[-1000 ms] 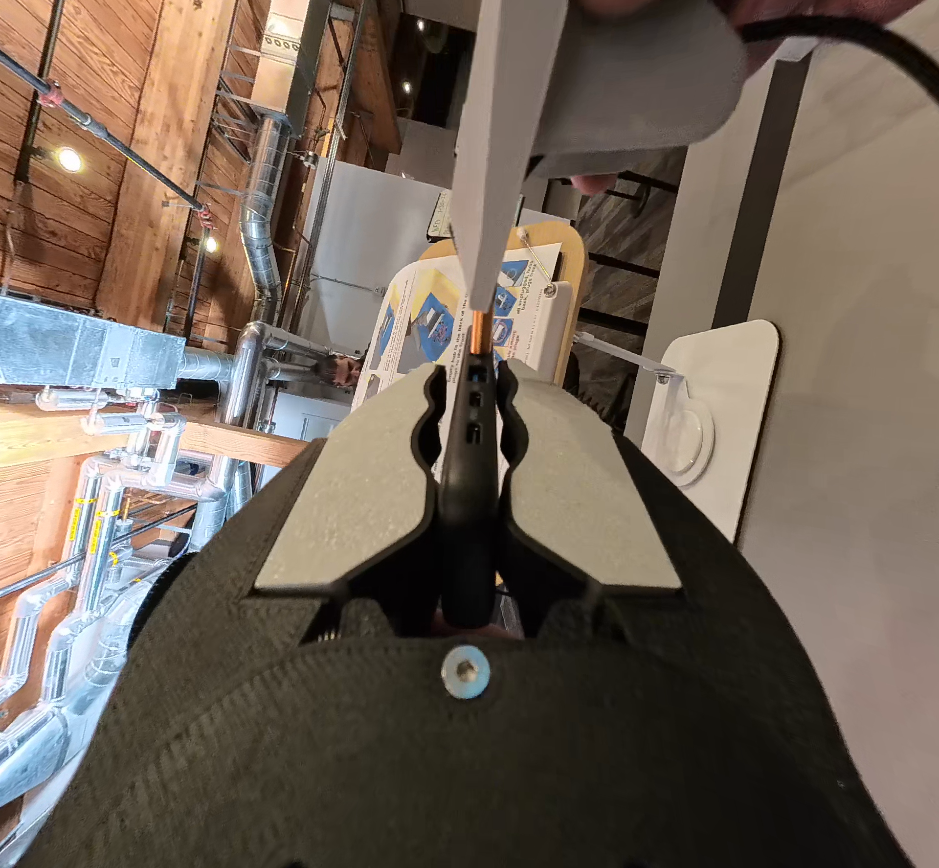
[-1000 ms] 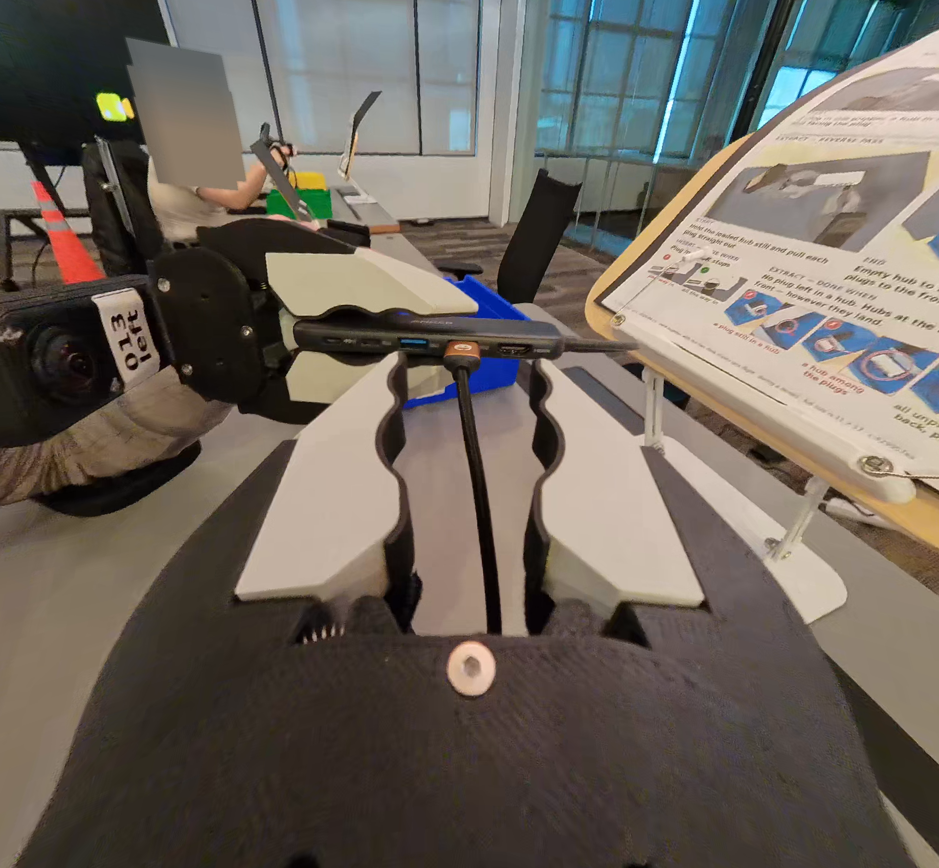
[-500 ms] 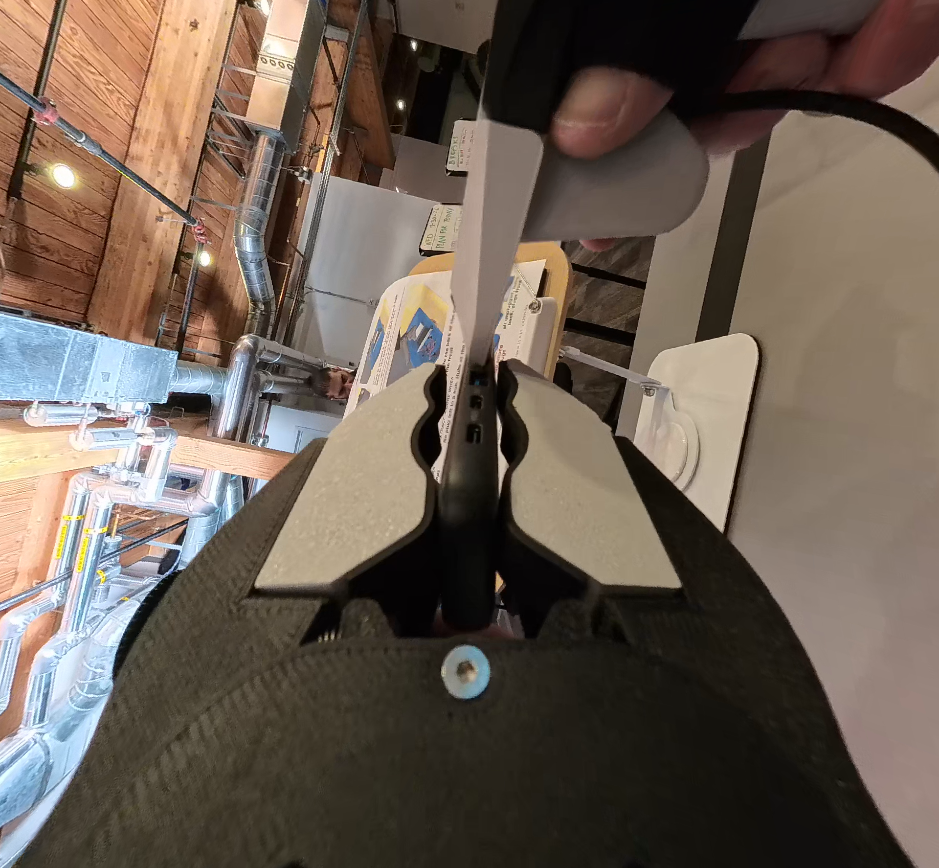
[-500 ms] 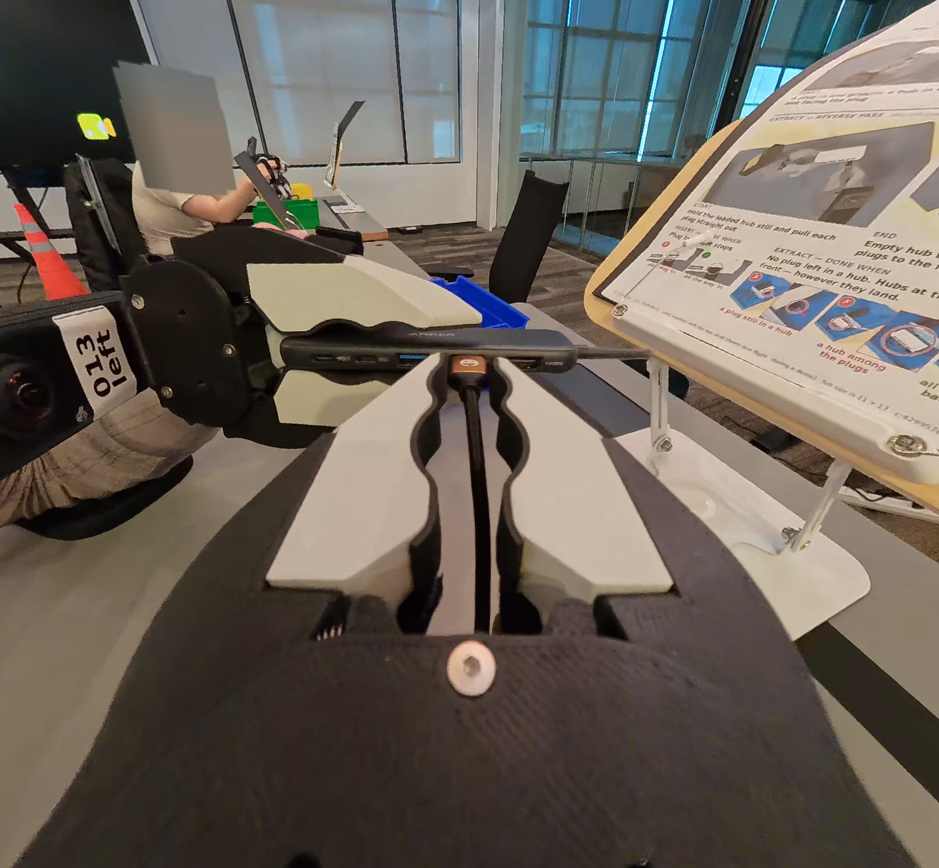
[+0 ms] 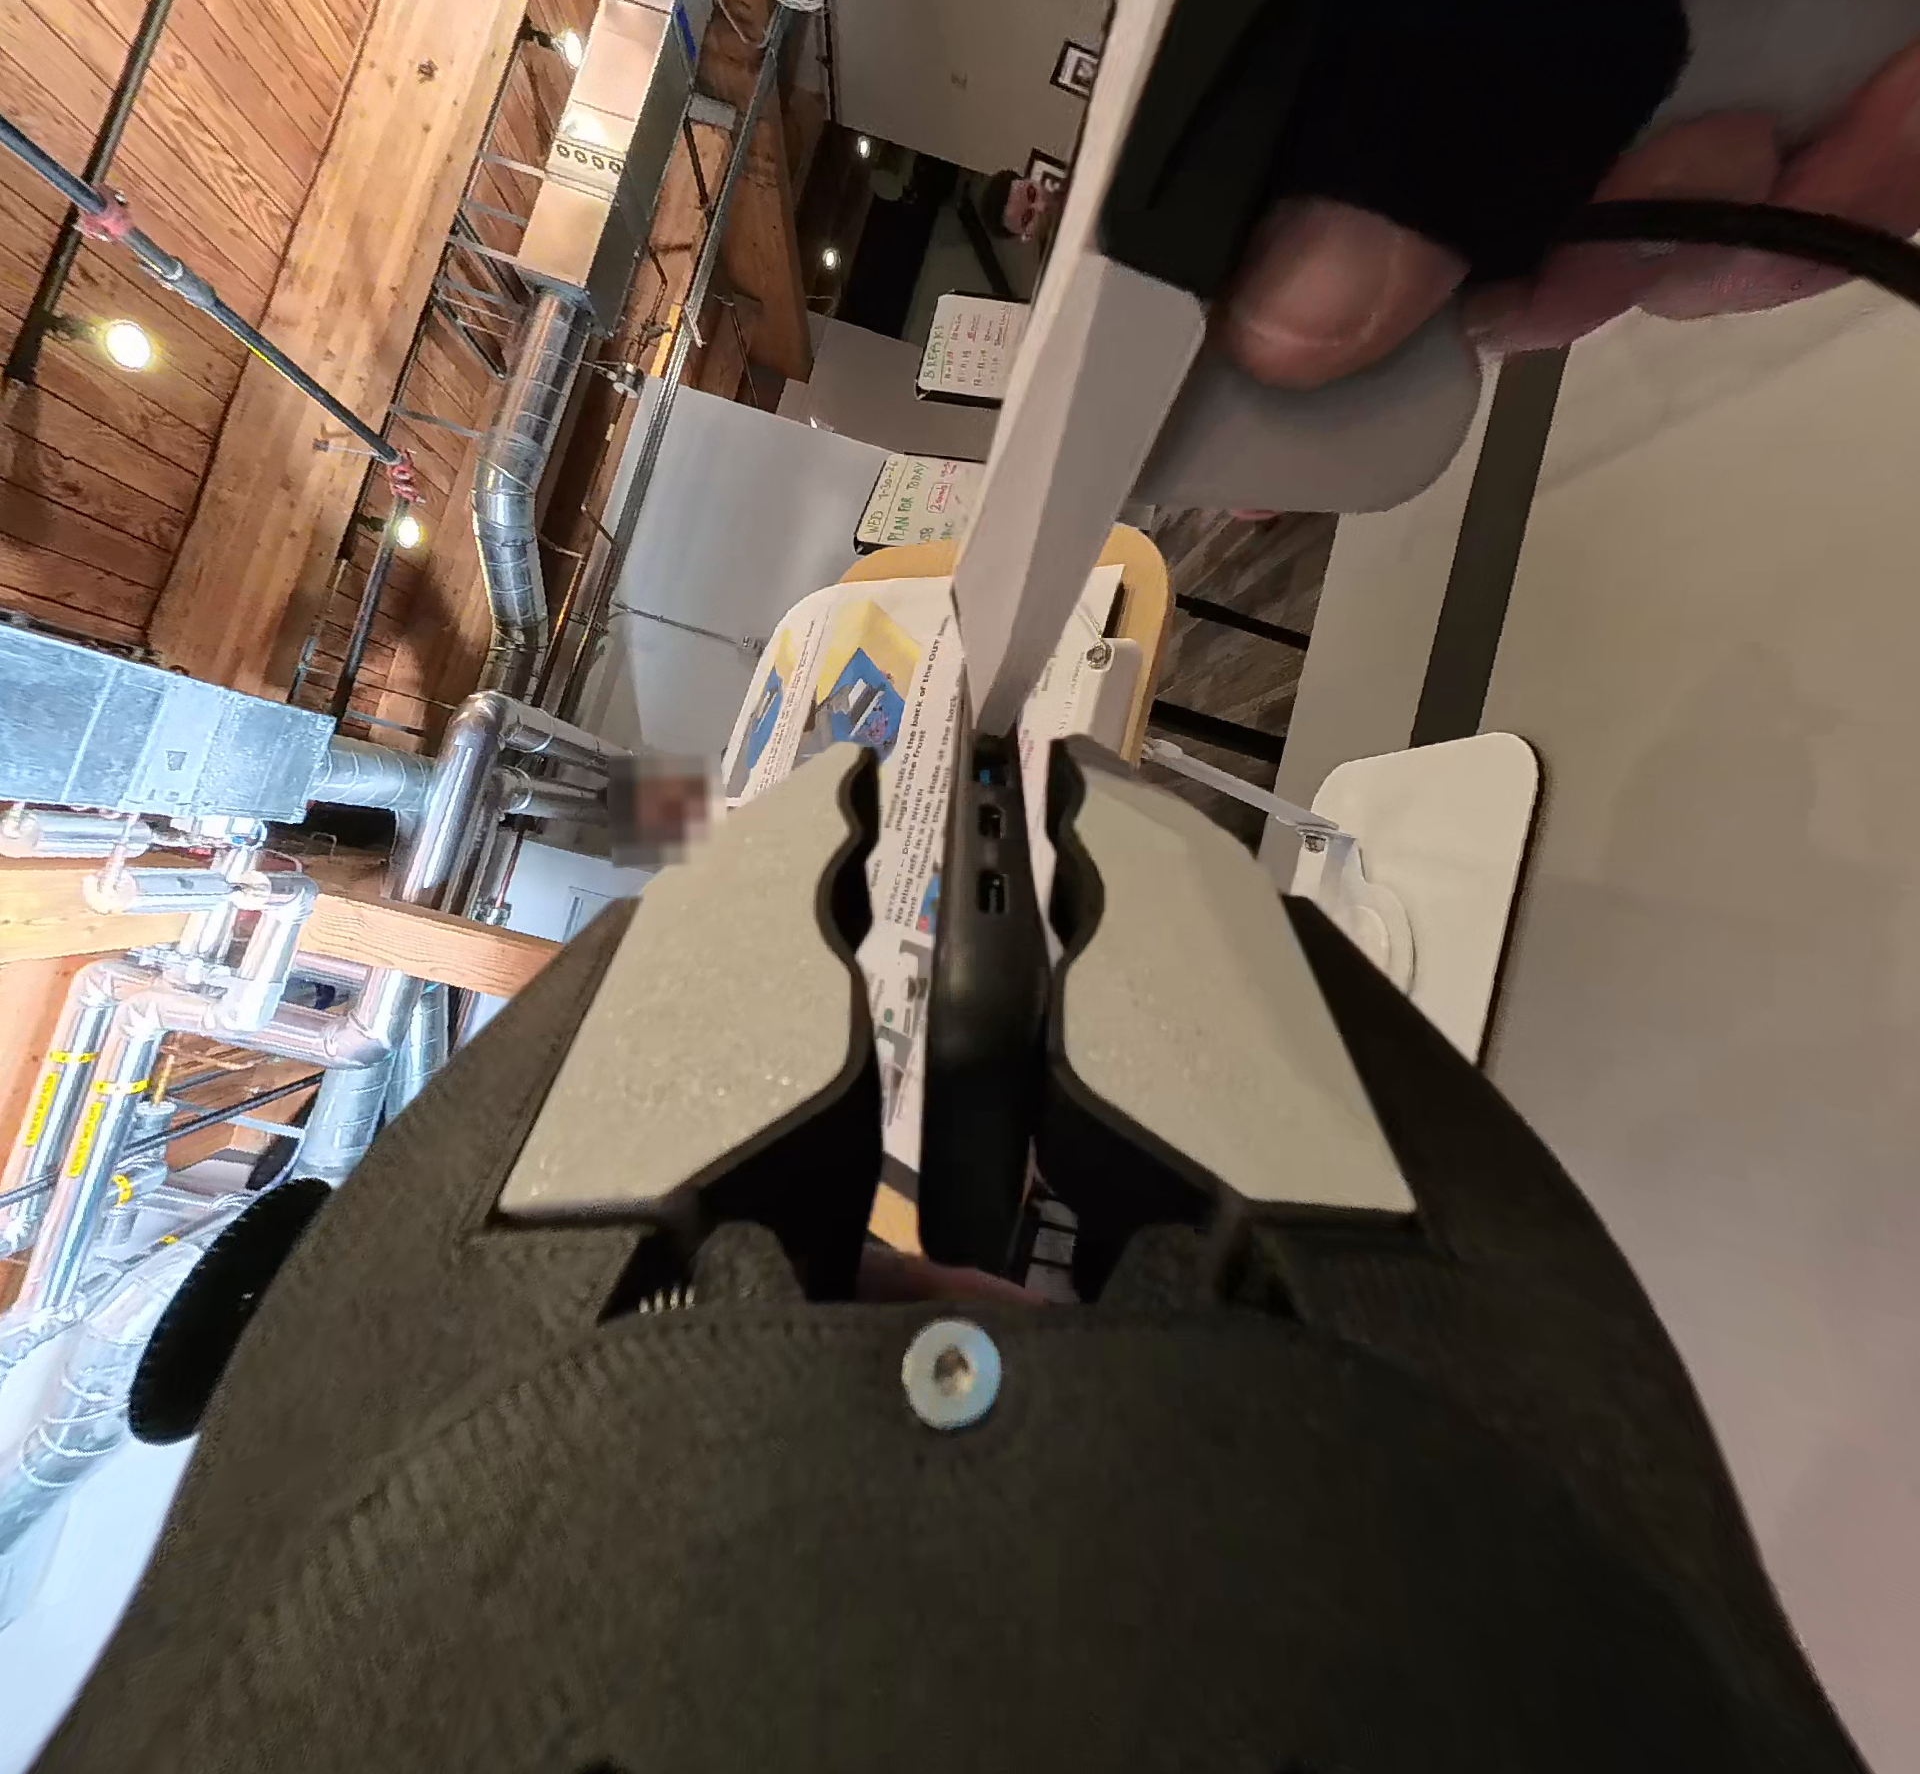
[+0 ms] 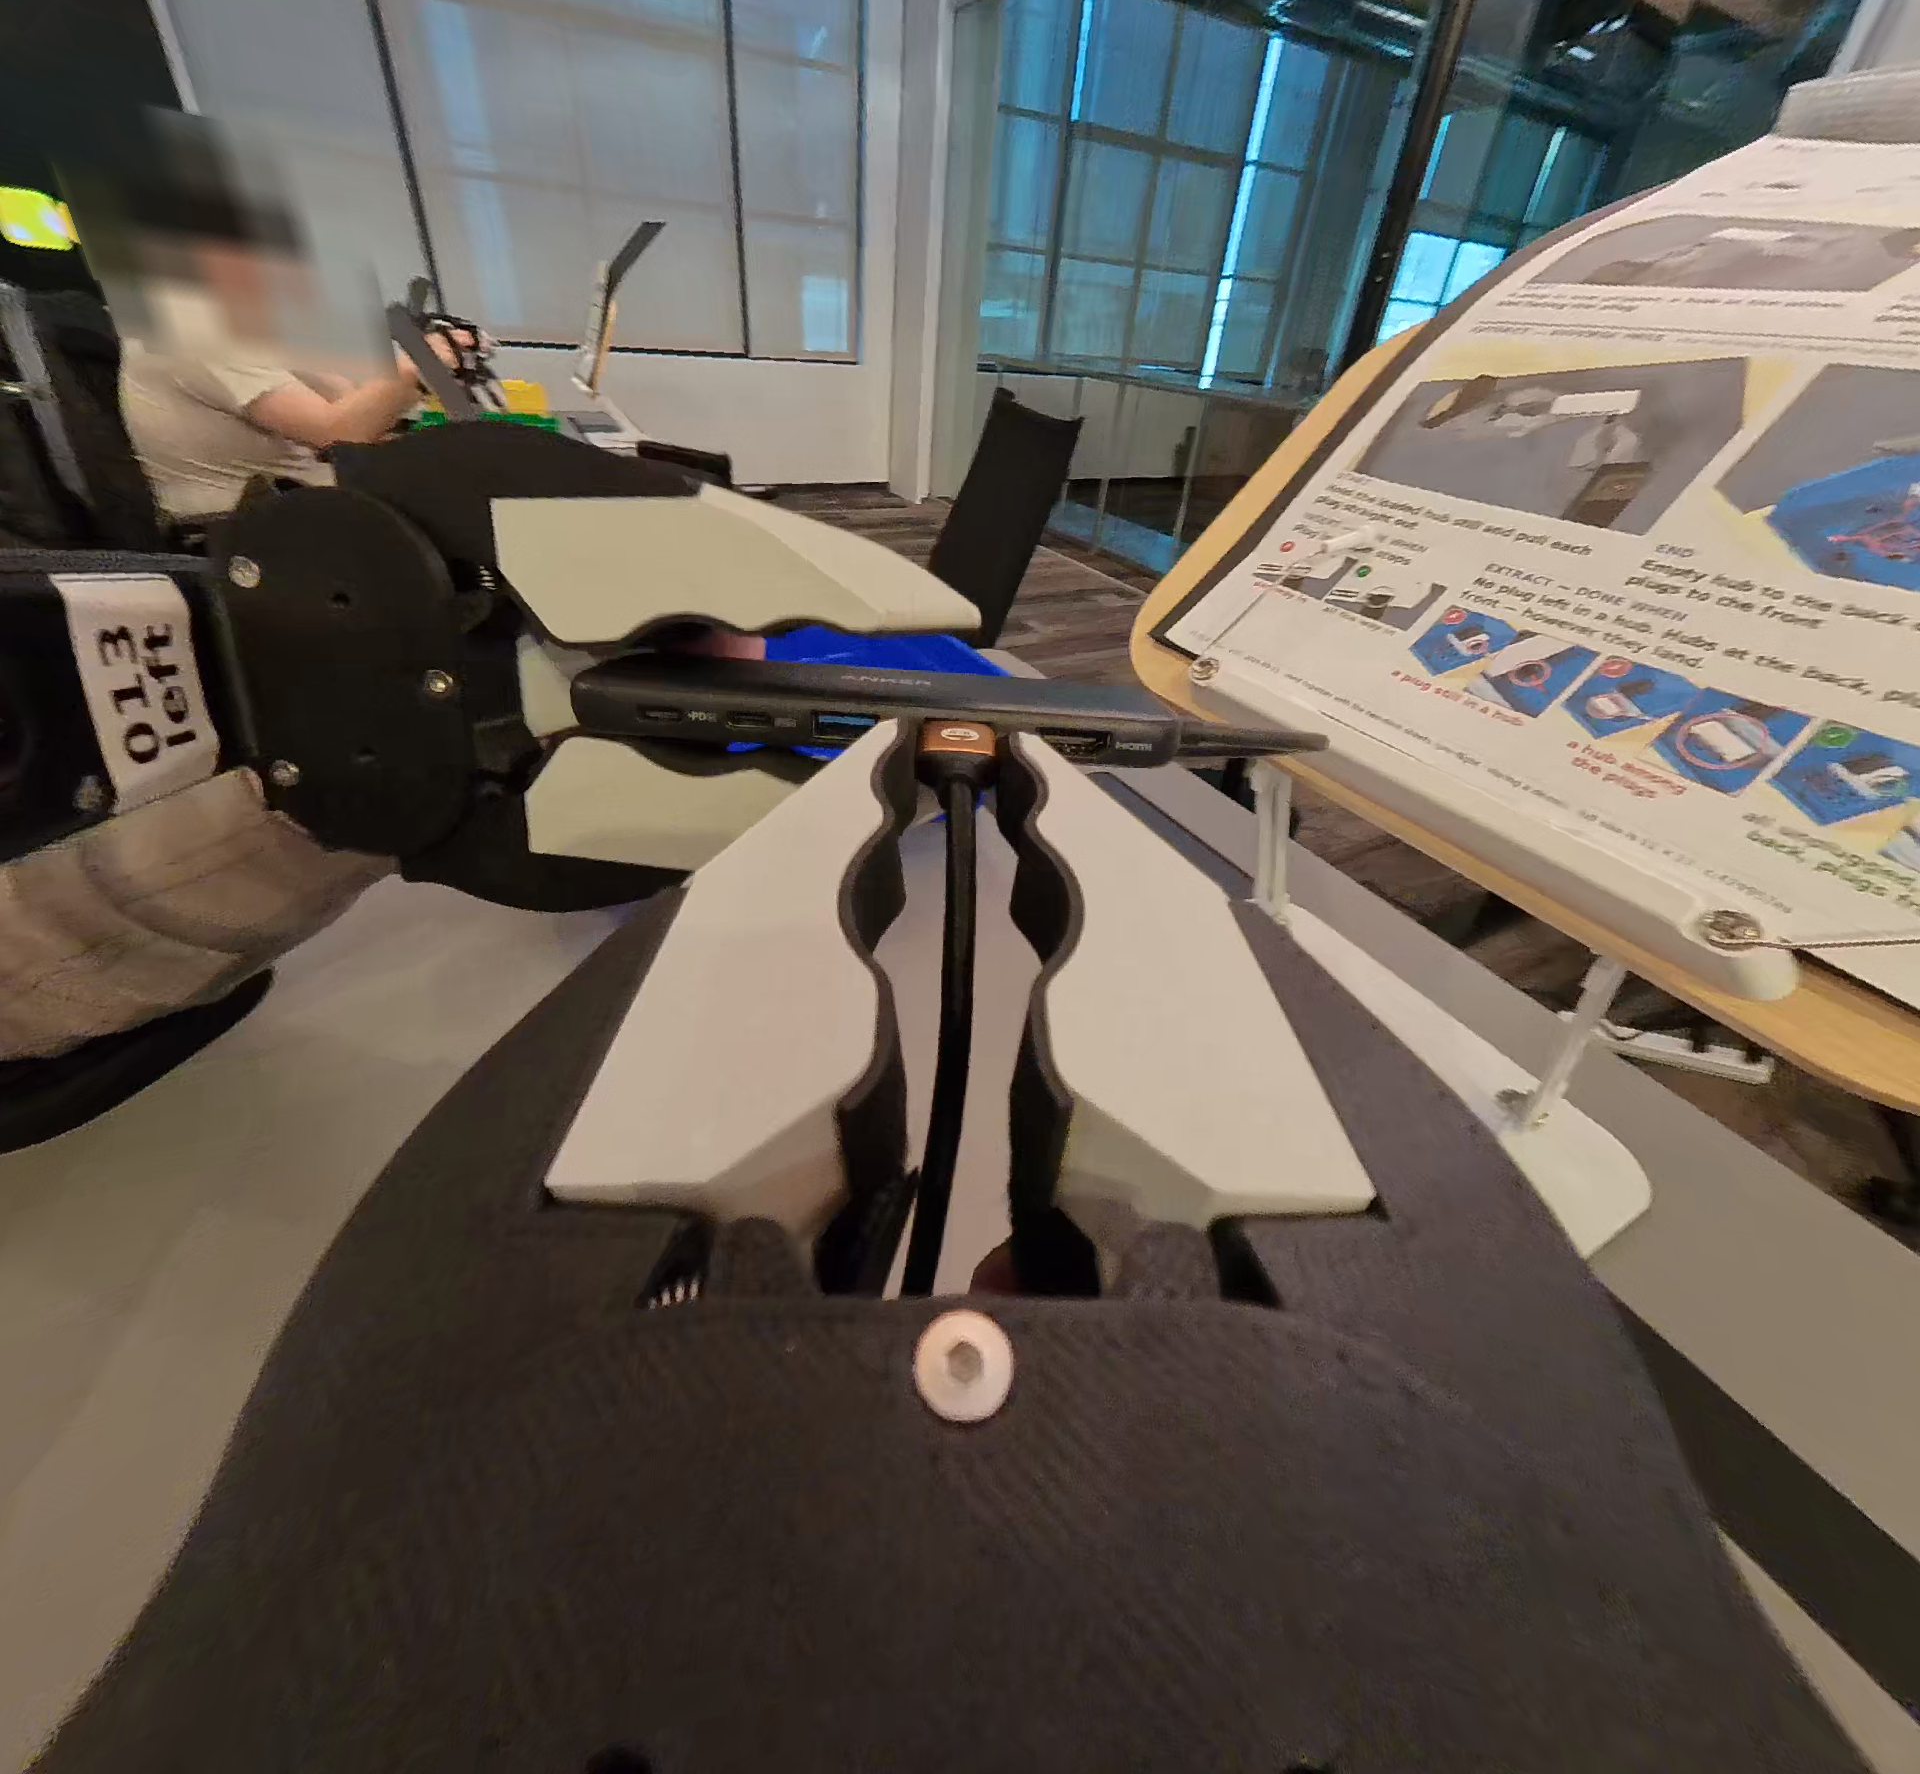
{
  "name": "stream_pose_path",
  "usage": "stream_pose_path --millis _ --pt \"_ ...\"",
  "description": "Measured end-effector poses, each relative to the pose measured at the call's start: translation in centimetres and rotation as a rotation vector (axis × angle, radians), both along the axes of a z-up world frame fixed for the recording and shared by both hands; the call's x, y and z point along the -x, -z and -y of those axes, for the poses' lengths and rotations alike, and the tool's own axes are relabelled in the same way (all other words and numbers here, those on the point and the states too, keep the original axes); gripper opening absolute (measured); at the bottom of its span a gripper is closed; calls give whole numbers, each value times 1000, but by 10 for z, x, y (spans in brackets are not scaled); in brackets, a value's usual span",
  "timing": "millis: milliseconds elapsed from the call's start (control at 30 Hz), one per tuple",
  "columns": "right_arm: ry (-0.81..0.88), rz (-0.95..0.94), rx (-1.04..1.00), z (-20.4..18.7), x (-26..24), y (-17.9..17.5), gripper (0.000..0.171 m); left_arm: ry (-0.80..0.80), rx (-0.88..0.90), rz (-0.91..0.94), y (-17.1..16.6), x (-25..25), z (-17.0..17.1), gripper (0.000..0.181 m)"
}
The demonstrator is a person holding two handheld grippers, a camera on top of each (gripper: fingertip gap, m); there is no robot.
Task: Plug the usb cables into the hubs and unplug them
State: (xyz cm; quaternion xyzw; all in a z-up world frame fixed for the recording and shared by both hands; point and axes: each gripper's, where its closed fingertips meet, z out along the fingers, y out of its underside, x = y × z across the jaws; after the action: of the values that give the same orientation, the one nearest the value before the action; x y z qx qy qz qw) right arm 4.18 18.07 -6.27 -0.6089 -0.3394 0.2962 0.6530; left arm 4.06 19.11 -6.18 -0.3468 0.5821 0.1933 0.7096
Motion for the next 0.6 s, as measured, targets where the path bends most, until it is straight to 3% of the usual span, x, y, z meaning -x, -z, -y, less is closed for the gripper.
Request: stream_pose_path --millis 33,267,600 --pt "12 7 -8 0 0 0 12 0 10 -8 2 -1 0 34" --pt "41 15 13 -1 2 2 12 -100 -38 -43 6 4 -13 23" --pt "68 22 -2 -1 3 2 12 -52 -13 -3 7 3 -13 20"
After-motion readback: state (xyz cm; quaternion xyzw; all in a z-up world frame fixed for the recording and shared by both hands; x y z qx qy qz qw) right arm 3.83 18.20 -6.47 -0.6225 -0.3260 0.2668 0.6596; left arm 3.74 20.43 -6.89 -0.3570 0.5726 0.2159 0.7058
